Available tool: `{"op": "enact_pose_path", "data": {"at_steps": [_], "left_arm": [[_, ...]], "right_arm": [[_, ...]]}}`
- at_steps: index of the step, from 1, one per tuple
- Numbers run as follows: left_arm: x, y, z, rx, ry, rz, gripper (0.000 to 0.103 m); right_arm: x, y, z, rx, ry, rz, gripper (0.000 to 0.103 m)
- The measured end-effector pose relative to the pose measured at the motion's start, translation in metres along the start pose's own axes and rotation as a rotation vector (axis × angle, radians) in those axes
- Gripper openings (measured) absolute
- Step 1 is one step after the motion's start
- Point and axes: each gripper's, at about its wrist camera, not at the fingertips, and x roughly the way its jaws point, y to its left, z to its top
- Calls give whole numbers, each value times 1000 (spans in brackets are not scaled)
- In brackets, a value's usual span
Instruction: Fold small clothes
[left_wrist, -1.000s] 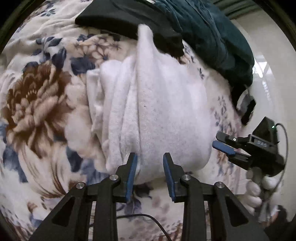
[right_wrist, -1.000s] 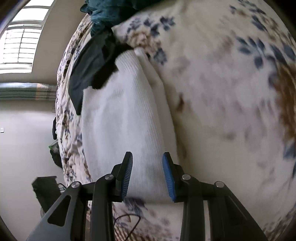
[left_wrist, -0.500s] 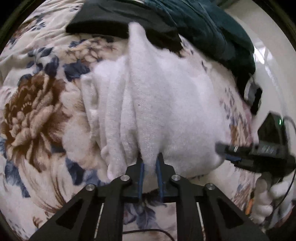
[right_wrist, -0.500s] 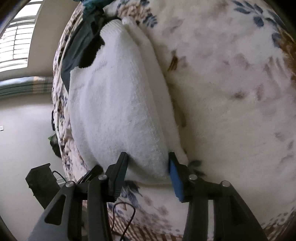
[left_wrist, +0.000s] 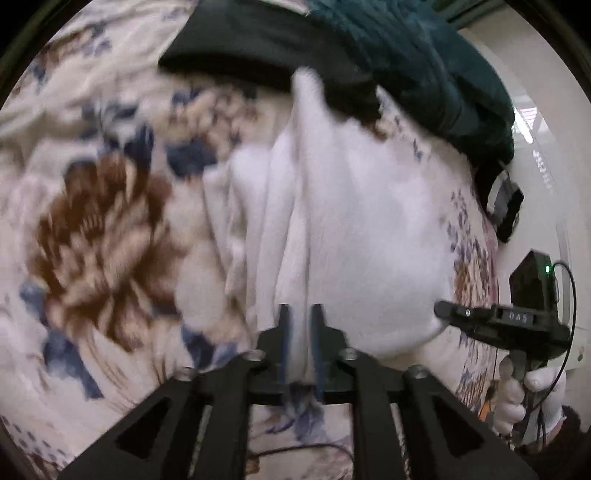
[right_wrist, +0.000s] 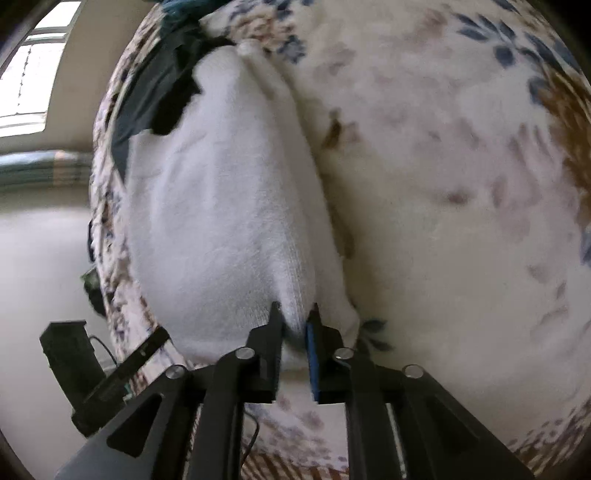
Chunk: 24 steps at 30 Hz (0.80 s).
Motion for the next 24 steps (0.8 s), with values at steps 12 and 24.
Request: {"op": "enact_pose_path", "data": {"at_steps": [12,24], "left_arm": [[92,-34,138,94,-81,33,8],[47,-62,126,205,-192,-7,7]], "right_arm": [[21,50,133,-70,-117,42,42],[-13,79,121,-153,-309,10,0]]}}
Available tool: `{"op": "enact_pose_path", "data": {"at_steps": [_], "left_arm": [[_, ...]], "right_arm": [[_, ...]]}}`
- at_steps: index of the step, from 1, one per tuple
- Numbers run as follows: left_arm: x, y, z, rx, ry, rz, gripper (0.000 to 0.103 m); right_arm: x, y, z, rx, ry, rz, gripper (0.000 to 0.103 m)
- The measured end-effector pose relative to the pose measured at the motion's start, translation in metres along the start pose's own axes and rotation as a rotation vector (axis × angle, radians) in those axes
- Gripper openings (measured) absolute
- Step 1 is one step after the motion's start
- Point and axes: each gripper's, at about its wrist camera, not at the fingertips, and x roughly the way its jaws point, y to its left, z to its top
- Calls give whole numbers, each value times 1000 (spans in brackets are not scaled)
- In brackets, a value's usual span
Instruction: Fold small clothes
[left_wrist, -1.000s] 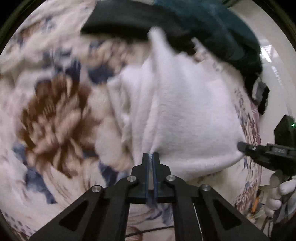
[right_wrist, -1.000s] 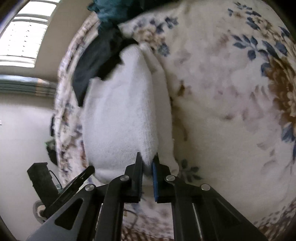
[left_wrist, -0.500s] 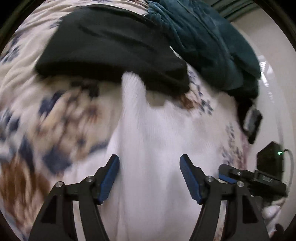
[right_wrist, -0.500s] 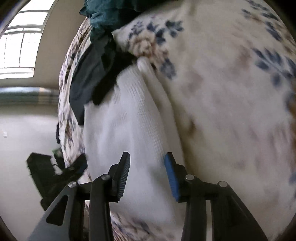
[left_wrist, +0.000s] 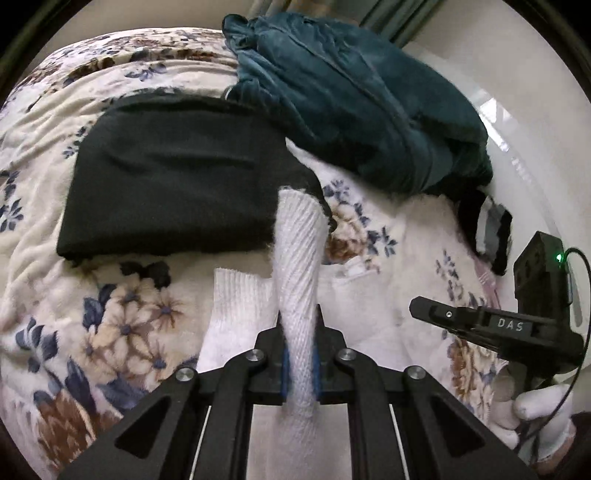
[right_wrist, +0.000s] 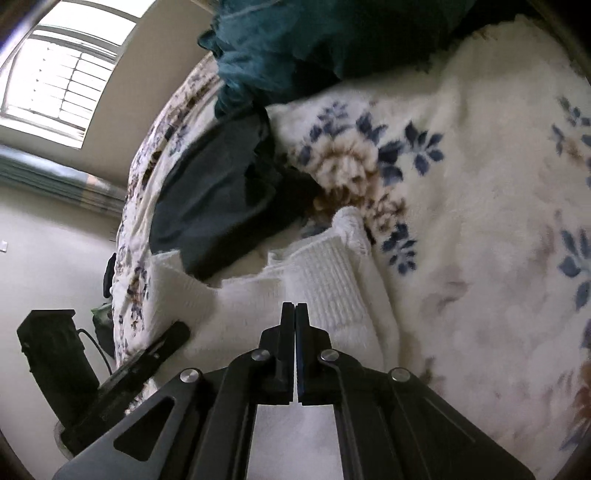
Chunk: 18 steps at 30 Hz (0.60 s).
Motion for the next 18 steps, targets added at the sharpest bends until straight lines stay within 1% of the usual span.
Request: {"op": "enact_pose_path", "data": {"at_steps": [1,2,3,4,6,7,8,9,10,11,12,13,15,18], "left_arm": [[-1,3,0,-11,-4,7,7],[1,5,1,-19,-3,11,7],[4,8,1,-34,1,18,7],[4,11,2,-42,4,22,7],[8,12,1,-50,7,27,7],[7,12,0,-50,7,26,7],[8,11,0,-48,6,29,7],[10,10,-1,-46,6,32,7],[9,9,-1,-45,7,33,7],[9,8,-2,-44,8,36,7],[7,7,-3,-43,7,39,7],[4,6,-4,-40,4,38,7],[-6,2,-6,-24,-14,29,7],[-24,-5,-9,-9,-39,14,7]], "right_arm": [[-2,0,0,-10,-2,-19,0],[3,-1,5,-3,24,-43,1],[11,-6,10,26,66,-42,6],[14,-10,13,49,82,-32,23],[21,-16,20,68,85,-1,45],[27,-16,21,57,102,-9,45],[39,-15,24,44,151,-30,45],[47,-16,24,39,175,-38,45],[53,-16,23,28,189,-37,40],[55,-14,21,6,177,-33,27],[55,-12,20,-13,162,-42,0],[51,-10,19,-21,141,-45,0],[32,-5,15,-28,76,-8,0],[1,2,9,-26,12,54,0]]}}
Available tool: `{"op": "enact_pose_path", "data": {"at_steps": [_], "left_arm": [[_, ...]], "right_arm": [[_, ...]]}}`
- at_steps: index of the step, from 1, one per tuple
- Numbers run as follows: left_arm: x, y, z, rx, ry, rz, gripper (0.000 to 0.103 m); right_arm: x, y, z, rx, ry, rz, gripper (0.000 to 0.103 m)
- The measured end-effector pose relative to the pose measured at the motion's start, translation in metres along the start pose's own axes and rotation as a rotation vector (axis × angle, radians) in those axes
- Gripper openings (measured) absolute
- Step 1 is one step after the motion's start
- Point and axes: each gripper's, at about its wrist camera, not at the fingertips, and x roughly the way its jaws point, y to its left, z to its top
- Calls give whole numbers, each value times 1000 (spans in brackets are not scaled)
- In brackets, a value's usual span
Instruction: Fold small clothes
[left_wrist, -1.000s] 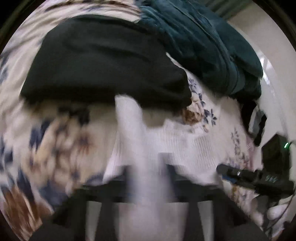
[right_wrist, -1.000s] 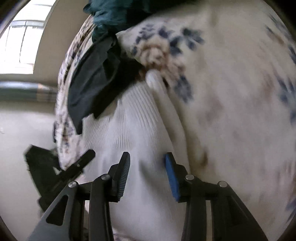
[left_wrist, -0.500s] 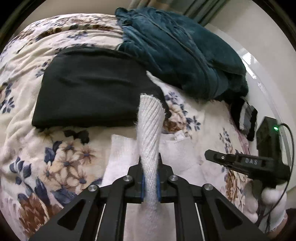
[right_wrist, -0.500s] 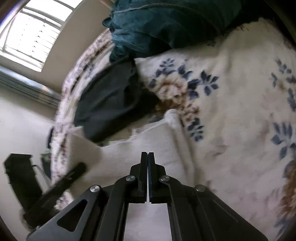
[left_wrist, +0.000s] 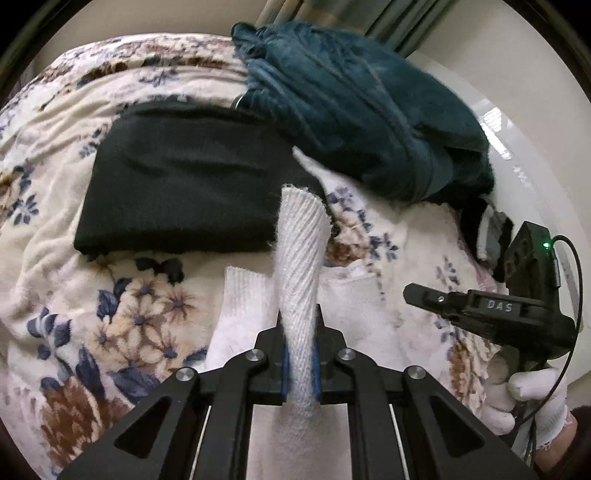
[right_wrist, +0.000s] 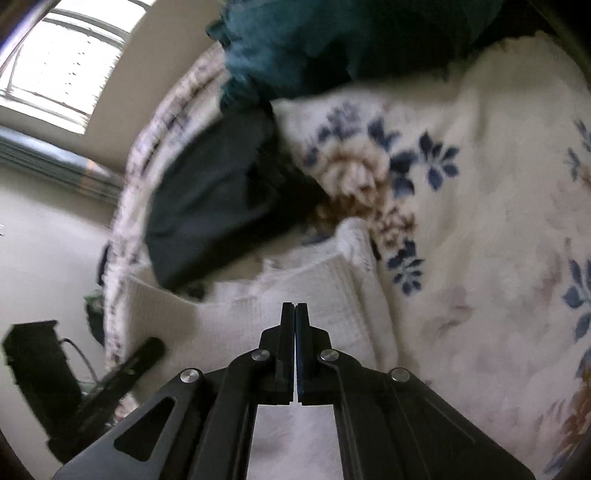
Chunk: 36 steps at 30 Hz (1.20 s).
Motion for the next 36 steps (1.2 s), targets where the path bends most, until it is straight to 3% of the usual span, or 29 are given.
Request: {"op": "enact_pose_path", "data": {"at_steps": [2,5,6,7,9,12,15,20,27,31,36], "left_arm": [[-11,-6,-2,18,-8,-3,7],[-16,-8,-4,7,-13,13,7],[-16,-7,-4,-3,-14,16,7],[-15,-6,-4,-10,-14,18,7],[-9,-6,-3,-13,-10,18,7],[5,-4,-5,-4,6,30,7],[17,2,-9,-17,26,34,7],[6,3,-13,-14,14,12,7],[-63,-17,-28,1,-84,-59,7],[-119,-35,-67,-19,-141,-95,7],[-177,-62,-154,-84,-153,-110,7]], "right_arm": [[-13,9,-3,-36,-5,6,0],[-2,2,6,-6,63,-68,4],[2,-4,7,20,75,-73,24],[5,-10,10,48,73,-66,54],[19,-18,14,75,109,-41,65],[47,-14,14,16,170,-76,63],[69,-12,8,-49,184,-153,10],[40,-5,-3,-76,64,-114,8],[-53,29,-35,-140,-59,54,8],[-111,57,-82,-205,-88,131,8],[-174,64,-174,-265,-63,238,8]]}}
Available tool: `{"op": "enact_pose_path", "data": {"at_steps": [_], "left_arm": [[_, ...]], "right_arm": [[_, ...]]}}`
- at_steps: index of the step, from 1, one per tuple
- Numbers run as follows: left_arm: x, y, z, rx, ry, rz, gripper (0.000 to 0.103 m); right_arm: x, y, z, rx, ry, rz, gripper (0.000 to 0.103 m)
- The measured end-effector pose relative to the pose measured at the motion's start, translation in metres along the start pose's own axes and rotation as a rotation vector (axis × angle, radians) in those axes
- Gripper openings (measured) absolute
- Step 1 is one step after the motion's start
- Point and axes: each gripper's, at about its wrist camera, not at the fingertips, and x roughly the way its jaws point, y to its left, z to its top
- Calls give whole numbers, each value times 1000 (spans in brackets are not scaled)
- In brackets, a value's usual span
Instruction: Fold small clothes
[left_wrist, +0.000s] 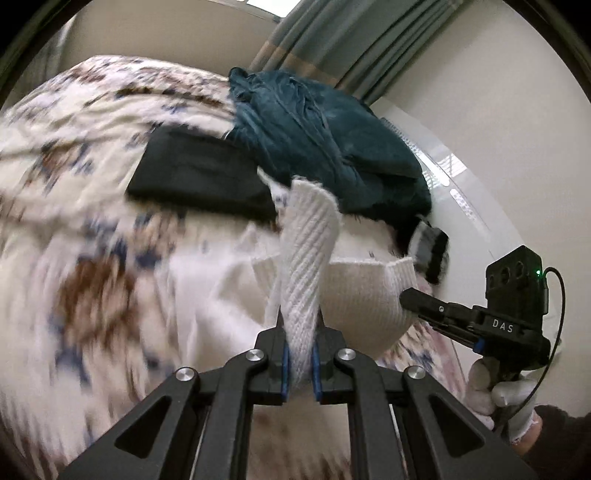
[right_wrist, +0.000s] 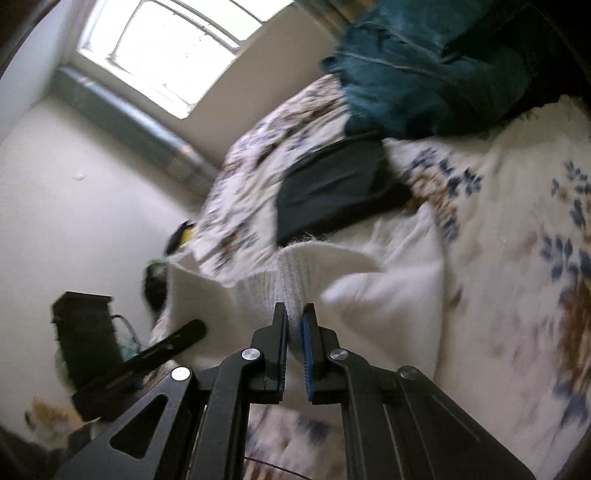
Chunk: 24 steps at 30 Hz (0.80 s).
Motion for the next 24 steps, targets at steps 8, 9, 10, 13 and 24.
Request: {"op": "enact_pose_path", "data": {"at_steps": [8,9,10,13,24], "left_arm": [[-31,22,-194,-278,293,111,17],[-31,30,-209,-320,322,112,19],[-31,38,-223,-368,350,127,20],[-36,54,-241,-463,366,142,24],[-29,78,-179,-474,171,201,55]], "right_arm": [[-20,-14,-178,-24,344,-15,13],[-16,-21,-194,-21,411,-37,16],[-12,-29,-206,-6,463,-45,16],[-18,-49,-220,61,482,-73,16],[35,-148,-186,572,258,-193,73]]}}
